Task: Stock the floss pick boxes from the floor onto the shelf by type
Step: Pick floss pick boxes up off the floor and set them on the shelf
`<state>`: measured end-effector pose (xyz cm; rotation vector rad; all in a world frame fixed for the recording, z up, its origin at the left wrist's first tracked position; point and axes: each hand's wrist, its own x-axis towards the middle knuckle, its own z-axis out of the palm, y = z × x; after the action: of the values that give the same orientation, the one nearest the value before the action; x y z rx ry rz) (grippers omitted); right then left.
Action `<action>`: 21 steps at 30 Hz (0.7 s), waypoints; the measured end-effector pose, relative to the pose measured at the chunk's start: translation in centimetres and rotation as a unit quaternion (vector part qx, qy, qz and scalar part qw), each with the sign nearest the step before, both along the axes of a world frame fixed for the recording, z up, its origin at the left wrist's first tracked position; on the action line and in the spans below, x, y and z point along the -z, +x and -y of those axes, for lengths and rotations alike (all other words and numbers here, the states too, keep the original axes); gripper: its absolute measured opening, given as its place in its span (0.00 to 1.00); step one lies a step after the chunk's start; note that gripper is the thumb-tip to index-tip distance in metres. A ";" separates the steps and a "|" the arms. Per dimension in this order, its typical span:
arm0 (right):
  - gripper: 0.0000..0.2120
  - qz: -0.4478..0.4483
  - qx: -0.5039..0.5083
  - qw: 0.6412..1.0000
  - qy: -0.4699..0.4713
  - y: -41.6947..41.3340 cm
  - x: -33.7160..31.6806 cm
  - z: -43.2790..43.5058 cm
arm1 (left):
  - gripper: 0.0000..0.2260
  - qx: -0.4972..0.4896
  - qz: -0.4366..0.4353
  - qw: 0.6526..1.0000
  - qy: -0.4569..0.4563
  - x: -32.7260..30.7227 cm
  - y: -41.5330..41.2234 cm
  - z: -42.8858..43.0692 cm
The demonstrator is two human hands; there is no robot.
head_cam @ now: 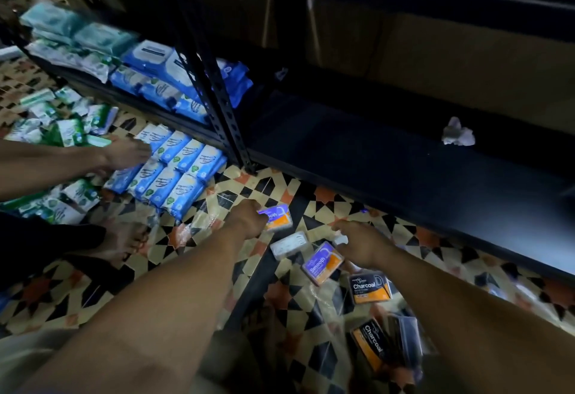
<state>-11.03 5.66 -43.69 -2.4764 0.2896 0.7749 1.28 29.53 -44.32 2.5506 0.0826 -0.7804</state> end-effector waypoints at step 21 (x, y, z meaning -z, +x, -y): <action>0.21 0.130 -0.055 0.990 0.010 1.0 -29.0 2.9 | 0.21 0.309 0.215 0.925 -0.055 -28.7 -2.5 4.7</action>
<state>-10.06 2.74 -14.66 -2.5551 0.0506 0.4856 -1.26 24.82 -15.64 2.5828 -0.9149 -0.3860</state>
